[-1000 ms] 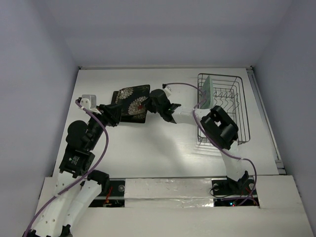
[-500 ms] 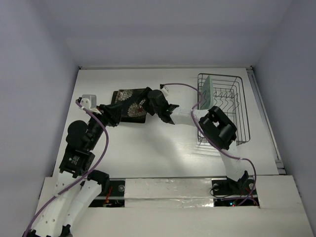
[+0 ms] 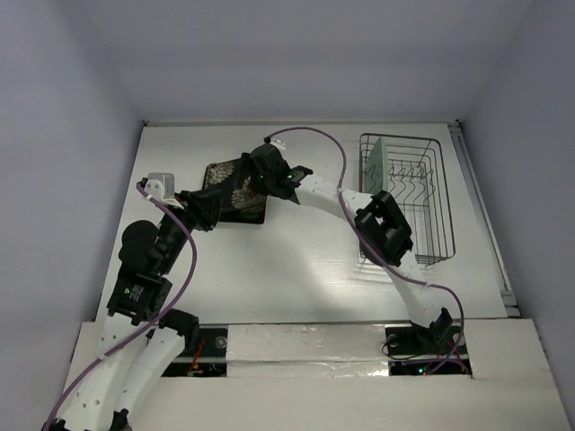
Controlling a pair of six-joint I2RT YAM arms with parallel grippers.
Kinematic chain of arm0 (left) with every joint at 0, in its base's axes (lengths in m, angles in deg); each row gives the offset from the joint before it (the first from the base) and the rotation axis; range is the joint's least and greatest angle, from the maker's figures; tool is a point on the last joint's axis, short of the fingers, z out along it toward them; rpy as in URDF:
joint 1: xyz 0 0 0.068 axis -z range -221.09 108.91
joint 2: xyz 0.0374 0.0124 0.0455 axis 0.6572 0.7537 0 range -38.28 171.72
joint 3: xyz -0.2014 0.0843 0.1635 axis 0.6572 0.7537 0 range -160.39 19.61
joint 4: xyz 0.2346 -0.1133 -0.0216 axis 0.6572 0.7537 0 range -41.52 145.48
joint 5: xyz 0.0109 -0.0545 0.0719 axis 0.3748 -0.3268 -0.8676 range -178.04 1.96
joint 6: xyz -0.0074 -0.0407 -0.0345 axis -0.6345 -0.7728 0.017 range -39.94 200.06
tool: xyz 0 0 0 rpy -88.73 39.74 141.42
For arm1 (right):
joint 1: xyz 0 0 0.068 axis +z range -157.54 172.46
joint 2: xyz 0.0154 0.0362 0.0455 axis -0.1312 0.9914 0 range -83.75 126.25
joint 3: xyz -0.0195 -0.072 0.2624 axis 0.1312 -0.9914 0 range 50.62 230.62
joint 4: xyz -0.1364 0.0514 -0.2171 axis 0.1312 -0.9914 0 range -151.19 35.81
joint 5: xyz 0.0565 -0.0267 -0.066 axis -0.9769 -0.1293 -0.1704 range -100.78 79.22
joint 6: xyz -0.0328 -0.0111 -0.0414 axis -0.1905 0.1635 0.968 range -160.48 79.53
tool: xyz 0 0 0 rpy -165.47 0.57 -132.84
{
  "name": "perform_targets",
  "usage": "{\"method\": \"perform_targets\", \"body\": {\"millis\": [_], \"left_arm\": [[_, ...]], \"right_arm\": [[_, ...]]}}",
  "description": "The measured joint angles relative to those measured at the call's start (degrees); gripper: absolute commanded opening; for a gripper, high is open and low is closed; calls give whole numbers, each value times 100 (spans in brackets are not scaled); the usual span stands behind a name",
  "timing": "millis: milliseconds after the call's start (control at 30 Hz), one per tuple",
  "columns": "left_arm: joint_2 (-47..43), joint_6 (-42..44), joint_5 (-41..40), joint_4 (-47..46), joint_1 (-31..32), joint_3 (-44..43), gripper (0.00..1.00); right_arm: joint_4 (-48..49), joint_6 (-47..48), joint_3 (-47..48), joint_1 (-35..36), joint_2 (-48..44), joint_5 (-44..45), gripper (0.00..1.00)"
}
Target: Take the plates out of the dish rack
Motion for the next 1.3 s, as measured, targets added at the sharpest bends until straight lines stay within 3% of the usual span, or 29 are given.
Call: {"method": "perform_targets", "body": {"millis": [400,633,733,800,833,867,900,933,1067,1133,1167,1200,1233,1267,1300], "left_arm": [[-52,0,0,-2,0,0,31],[-52,0,0,-2,0,0,31],[-52,0,0,-2,0,0,31],[-52,0,0,-2,0,0,31],[-52,0,0,-2,0,0,31],[-52,0,0,-2,0,0,31],[-52,0,-2,-2,0,0,31],[-52,-2,-2,0,0,0,30],[-52,-4,-2,0,0,0,24],[-52,-15,-2,0,0,0,17],[-52,-11,-4,0,0,0,14],[-52,-11,-7,-2,0,0,9],[-52,-20,-13,0,0,0,7],[-52,-20,-31,0,0,0,6],[-52,-22,-37,0,0,0,3]], "right_arm": [[-911,879,166,83,83,-238,100],[-1683,1386,144,109,-264,63,100],[-1910,1554,149,101,-385,155,95],[-2011,1639,142,98,-446,190,76],[-2017,1690,90,98,-511,212,54],[-2004,1759,-20,101,-610,247,17],[-2009,1814,-166,101,-761,299,5],[-2031,1825,-319,101,-942,378,0],[-2033,2061,-1003,24,-2048,789,0],[-2046,2203,-1364,-140,-2817,962,0],[-2024,2271,-1513,-275,-3200,1051,5],[-1989,2321,-1676,-459,-3609,1147,16],[-1991,2365,-1821,-667,-3954,1239,36],[-1974,2426,-2004,-949,-4336,1349,72],[-1967,2492,-2166,-1200,-4640,1443,80]]}}
